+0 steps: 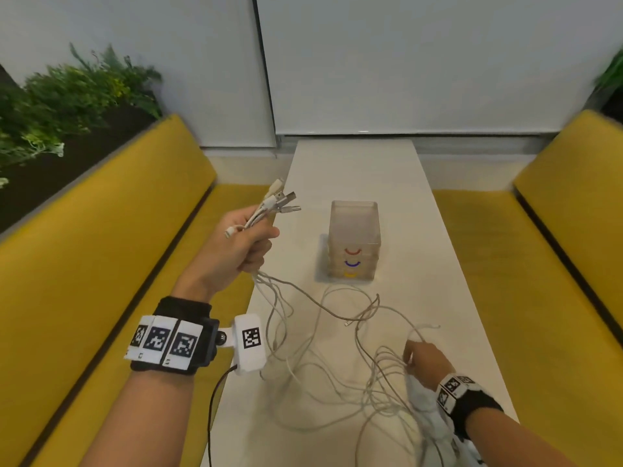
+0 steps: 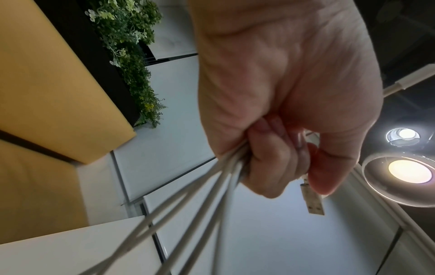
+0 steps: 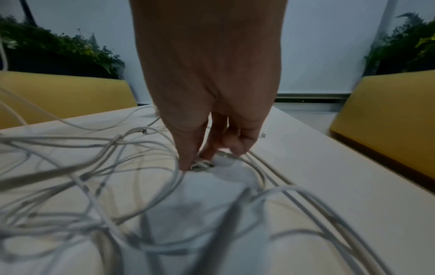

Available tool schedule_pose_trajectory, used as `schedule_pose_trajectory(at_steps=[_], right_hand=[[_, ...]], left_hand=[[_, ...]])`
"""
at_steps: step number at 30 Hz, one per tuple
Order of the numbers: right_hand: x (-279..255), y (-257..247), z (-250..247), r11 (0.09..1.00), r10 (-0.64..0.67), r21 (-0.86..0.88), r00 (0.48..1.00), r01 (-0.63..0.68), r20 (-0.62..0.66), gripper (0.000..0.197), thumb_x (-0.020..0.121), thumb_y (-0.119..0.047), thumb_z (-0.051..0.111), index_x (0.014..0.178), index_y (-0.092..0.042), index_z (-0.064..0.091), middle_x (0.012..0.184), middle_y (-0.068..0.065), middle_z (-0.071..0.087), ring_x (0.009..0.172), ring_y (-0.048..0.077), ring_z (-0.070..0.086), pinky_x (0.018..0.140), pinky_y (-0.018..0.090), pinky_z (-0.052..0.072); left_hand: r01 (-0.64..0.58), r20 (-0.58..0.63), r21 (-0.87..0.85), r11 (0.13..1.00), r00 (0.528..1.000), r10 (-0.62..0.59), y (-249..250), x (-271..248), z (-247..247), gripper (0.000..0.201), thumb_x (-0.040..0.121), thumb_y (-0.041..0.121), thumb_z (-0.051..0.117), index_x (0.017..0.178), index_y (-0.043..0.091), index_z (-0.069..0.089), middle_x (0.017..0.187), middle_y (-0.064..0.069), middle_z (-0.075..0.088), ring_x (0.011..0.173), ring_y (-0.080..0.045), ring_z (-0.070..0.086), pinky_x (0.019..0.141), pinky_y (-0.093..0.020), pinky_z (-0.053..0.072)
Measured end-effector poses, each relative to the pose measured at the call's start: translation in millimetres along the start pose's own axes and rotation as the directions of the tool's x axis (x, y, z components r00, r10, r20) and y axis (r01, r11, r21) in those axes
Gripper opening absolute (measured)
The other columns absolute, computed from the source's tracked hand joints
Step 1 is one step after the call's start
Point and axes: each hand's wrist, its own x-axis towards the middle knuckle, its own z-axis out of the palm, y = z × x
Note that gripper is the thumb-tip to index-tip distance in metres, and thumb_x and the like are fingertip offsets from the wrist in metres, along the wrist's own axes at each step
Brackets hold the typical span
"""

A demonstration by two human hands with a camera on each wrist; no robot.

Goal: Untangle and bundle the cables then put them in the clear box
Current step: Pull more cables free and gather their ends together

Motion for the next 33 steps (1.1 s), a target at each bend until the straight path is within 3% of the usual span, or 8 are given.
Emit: schedule_pose_trajectory(at_steps=[3, 9, 16, 19, 24, 28, 30, 33], right_hand=[[-4, 5, -6, 0.998, 0.061, 0.016, 0.997, -0.060, -0.036, 0.009, 0.084, -0.029, 0.064, 0.088, -0.030, 0.056, 0.102, 0.000, 0.068, 0.105, 0.020, 0.060, 0.087, 0.032, 0.048], [-16, -8, -83, 0.783, 0.159, 0.608, 0.901, 0.133, -0.402, 0.007, 0.081, -0.007, 0.074, 0.086, -0.012, 0.072, 0.076, -0.001, 0.070, 0.073, 0.015, 0.066, 0.064, 0.019, 0.044], [-56, -65, -195, 0.026, 0.145, 0.905, 0.894, 0.425, -0.424, 0.038, 0.062, -0.031, 0.081, 0.090, -0.008, 0.072, 0.081, 0.002, 0.069, 0.077, 0.013, 0.061, 0.077, 0.027, 0.053], [-76, -78, -225, -0.166, 0.125, 0.879, 0.894, 0.446, -0.430, 0.022, 0.072, -0.021, 0.074, 0.090, -0.008, 0.070, 0.082, -0.001, 0.065, 0.078, 0.012, 0.059, 0.084, 0.030, 0.050], [-99, -98, -254, -0.098, 0.050, 0.843, 0.848, 0.529, -0.527, 0.023, 0.084, -0.028, 0.063, 0.100, -0.013, 0.067, 0.091, 0.008, 0.072, 0.103, 0.031, 0.068, 0.097, 0.047, 0.054], [-110, -122, -262, -0.013, -0.130, 0.823, 0.815, 0.568, -0.564, 0.038, 0.090, -0.033, 0.055, 0.126, -0.025, 0.063, 0.075, 0.005, 0.056, 0.061, 0.021, 0.065, 0.073, 0.041, 0.062], [-111, -132, -259, 0.024, -0.209, 0.823, 0.808, 0.567, -0.551, 0.041, 0.095, -0.030, 0.050, 0.136, -0.028, 0.055, 0.070, 0.002, 0.040, 0.051, 0.013, 0.042, 0.051, 0.028, 0.047], [-107, -145, -252, 0.126, -0.360, 0.824, 0.800, 0.552, -0.480, 0.029, 0.103, -0.021, 0.043, 0.127, -0.030, 0.059, 0.073, -0.002, 0.041, 0.058, 0.009, 0.031, 0.053, 0.024, 0.027]], left_hand=[[-0.040, -0.066, 0.041, 0.998, 0.997, 0.042, 4, 0, -8, 0.037, 0.095, -0.006, 0.049, 0.071, 0.019, 0.036, 0.052, 0.007, 0.025, 0.043, -0.011, 0.018, 0.039, -0.019, 0.018], [-0.101, -0.159, -0.048, 0.994, 0.983, 0.092, 14, 3, -16, 0.017, 0.097, 0.008, 0.053, 0.085, 0.016, 0.045, 0.054, 0.005, 0.023, 0.045, -0.011, 0.016, 0.039, -0.021, 0.019], [-0.018, -0.091, -0.072, 0.997, 0.996, 0.012, 0, 14, 20, 0.014, 0.103, 0.019, 0.048, 0.092, 0.010, 0.048, 0.058, 0.001, 0.020, 0.050, -0.015, 0.014, 0.043, -0.028, 0.012], [0.013, -0.092, -0.046, 0.999, 0.996, -0.017, -7, 20, 27, 0.023, 0.103, 0.020, 0.049, 0.081, 0.012, 0.047, 0.059, 0.000, 0.021, 0.049, -0.013, 0.016, 0.042, -0.024, 0.014], [-0.042, -0.050, -0.027, 0.999, 0.998, 0.040, -15, 26, 52, 0.033, 0.105, 0.027, 0.049, 0.076, 0.012, 0.054, 0.057, -0.002, 0.027, 0.048, -0.013, 0.020, 0.047, -0.027, 0.020], [-0.106, 0.038, -0.038, 0.994, 0.993, 0.107, -16, 27, 81, 0.032, 0.104, 0.032, 0.048, 0.099, 0.010, 0.071, 0.059, -0.003, 0.026, 0.051, -0.014, 0.024, 0.050, -0.031, 0.023], [-0.118, 0.077, -0.049, 0.992, 0.990, 0.121, -15, 25, 95, 0.031, 0.103, 0.034, 0.050, 0.113, 0.015, 0.072, 0.060, 0.003, 0.025, 0.051, -0.012, 0.025, 0.050, -0.028, 0.025], [-0.173, 0.108, -0.064, 0.983, 0.978, 0.179, -11, 23, 113, 0.027, 0.103, 0.027, 0.053, 0.107, 0.007, 0.069, 0.058, 0.010, 0.030, 0.049, -0.010, 0.028, 0.049, -0.025, 0.029]])
